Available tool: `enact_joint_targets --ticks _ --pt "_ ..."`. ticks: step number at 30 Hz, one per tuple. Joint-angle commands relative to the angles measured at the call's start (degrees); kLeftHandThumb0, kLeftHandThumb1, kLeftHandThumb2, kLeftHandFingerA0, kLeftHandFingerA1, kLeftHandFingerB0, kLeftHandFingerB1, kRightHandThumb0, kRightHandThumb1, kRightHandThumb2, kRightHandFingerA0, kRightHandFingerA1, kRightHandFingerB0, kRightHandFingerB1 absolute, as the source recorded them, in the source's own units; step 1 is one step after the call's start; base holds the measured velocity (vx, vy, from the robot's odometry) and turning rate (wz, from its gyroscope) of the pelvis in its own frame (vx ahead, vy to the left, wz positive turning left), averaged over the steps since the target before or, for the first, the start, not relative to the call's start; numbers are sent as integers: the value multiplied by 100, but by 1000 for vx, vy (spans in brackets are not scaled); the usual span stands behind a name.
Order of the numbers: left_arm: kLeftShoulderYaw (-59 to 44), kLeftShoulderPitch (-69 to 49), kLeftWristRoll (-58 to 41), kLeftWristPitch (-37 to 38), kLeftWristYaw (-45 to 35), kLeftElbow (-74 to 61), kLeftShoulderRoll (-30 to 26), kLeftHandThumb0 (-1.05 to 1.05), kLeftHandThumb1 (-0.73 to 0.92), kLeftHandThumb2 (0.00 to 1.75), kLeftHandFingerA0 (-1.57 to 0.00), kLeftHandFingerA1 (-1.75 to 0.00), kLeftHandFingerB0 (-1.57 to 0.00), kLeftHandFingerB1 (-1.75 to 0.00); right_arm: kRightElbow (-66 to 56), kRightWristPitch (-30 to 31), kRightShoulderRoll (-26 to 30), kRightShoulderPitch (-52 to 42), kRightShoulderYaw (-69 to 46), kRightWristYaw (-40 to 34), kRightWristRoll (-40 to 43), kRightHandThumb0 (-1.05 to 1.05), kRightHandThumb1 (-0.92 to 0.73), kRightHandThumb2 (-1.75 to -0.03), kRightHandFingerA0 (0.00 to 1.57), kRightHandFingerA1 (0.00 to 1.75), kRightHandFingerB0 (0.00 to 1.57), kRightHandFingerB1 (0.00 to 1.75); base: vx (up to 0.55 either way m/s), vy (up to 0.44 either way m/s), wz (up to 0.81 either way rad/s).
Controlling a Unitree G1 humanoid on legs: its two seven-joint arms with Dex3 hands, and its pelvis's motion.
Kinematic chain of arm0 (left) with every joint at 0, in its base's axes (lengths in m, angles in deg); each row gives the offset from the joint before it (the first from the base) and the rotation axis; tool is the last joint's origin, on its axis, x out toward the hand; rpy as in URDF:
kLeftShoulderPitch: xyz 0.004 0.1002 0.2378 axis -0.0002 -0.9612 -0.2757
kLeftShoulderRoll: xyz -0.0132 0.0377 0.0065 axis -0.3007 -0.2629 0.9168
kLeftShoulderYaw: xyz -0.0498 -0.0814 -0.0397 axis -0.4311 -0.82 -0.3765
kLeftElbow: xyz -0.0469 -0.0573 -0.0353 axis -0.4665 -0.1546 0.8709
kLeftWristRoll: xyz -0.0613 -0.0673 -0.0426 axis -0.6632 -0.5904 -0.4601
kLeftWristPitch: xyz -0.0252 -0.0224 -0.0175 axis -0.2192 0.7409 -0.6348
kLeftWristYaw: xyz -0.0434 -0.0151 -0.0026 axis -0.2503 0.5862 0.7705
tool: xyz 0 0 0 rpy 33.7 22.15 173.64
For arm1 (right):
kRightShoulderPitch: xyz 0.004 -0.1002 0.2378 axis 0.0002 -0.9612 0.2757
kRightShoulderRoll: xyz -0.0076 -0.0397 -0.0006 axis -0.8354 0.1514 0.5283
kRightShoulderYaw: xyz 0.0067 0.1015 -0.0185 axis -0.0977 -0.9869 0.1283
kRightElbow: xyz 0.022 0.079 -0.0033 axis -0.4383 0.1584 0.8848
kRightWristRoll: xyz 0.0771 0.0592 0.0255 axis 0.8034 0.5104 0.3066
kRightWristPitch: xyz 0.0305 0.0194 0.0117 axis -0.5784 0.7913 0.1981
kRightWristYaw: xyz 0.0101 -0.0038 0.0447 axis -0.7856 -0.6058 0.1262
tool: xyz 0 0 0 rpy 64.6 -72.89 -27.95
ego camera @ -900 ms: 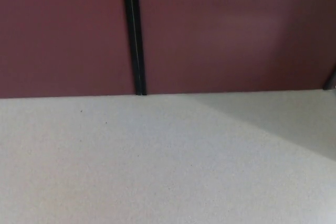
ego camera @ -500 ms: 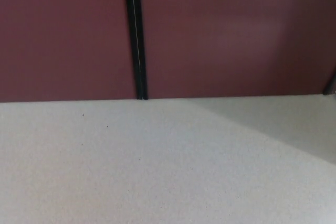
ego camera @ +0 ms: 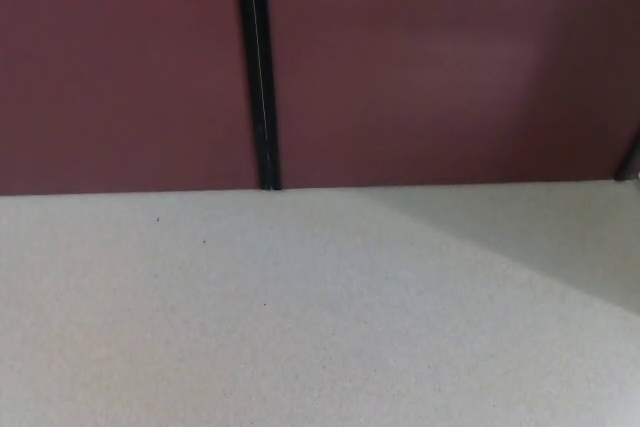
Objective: The robot walks towards the door handle and put its right hand on it and twist the handle
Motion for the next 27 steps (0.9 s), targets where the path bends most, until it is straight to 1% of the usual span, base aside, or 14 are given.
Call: enact_joint_targets --ticks 1,3,9,10,13,16,19,27 --pt "23 -29 89 32 -74 16 -44 -32 56 68 -57 -48 -40 -42 21 -96 -27 -30 6 5 37 -22 -68 -60 62 44 46 39 0 0 0" --pt "15 -34 78 61 -84 12 -44 -32 56 68 -57 -48 -40 -42 29 -73 -22 -22 32 14 14 -22 -68 -60 62 44 46 38 81 -59 25" --pt "37 -30 97 44 -77 13 -36 -32 56 68 -58 -48 -40 -42 16 -72 -14 -36 43 35 31 -23 -68 -60 61 43 46 38 57 -52 -5" --pt "78 70 143 12 -116 17 -93 -32 57 68 -56 -48 -40 -42 31 -42 -28 104 75 62 4 -22 -68 -60 62 44 46 38 61 78 -9" --pt "93 -12 146 38 -128 23 -86 -32 57 68 -55 -47 -40 -42 76 -64 -27 16 108 31 -22 -22 -68 -60 63 44 46 38 89 120 -3" --pt "72 -34 115 9 -142 33 -92 -32 57 68 -55 -47 -40 -42 90 -82 -46 -31 153 18 -46 -22 -68 -60 63 44 47 39 164 278 0" --pt "104 -56 141 33 -163 31 -111 -32 57 68 -55 -48 -40 -42 88 -111 -59 -84 145 41 -24 -22 -68 -60 63 44 47 39 74 110 -35" --pt "251 -142 246 70 -148 29 -134 -32 57 68 -57 -48 -42 -43 23 -225 -41 -330 233 78 -73 -22 -70 -60 63 44 46 38 264 90 6"
